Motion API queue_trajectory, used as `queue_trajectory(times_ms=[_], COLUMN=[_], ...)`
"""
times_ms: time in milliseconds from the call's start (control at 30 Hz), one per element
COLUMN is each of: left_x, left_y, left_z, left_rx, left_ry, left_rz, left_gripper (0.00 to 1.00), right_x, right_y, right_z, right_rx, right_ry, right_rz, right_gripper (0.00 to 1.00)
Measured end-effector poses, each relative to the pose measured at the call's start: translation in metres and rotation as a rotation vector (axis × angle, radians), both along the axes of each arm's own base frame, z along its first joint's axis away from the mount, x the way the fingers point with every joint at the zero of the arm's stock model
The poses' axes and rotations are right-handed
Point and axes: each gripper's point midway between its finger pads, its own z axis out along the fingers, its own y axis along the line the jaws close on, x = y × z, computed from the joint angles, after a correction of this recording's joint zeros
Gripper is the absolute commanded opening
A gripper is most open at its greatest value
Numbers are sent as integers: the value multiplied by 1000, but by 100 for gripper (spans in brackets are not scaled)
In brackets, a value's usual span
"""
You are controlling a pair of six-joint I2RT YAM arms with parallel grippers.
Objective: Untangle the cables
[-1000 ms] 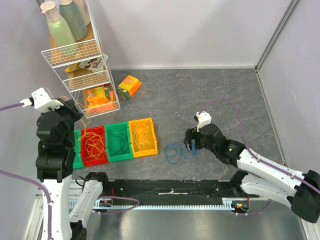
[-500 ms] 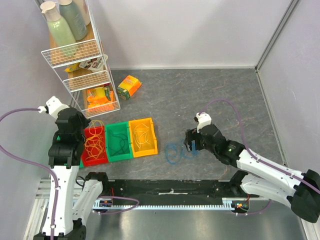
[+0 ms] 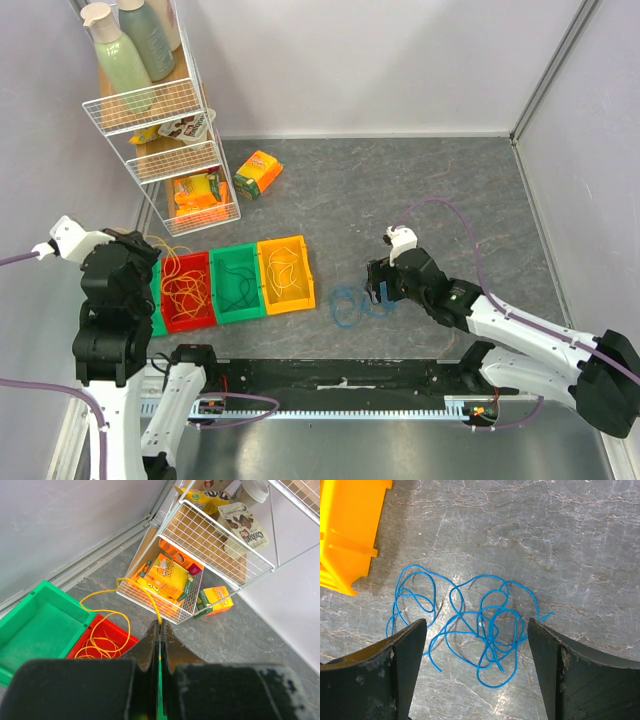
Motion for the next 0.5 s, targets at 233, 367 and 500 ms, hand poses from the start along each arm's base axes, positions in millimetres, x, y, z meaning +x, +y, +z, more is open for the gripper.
queue_trajectory(times_ms=[233,367,500], left_x=[-1,-1,-2], left_y=[-8,-13,-13], left_z=[-2,-3,-4], left_rx=[6,5,3], left_ry=[0,-2,-4], left_rz=[-53,-84,-88], left_gripper=[2,2,2], right_x=[0,-1,-1], right_y=[2,3,3], right_z=[0,0,0], right_rx=[7,9,9], right_ry=[1,3,4], right_rz=[7,11,11], right_gripper=[89,89,89])
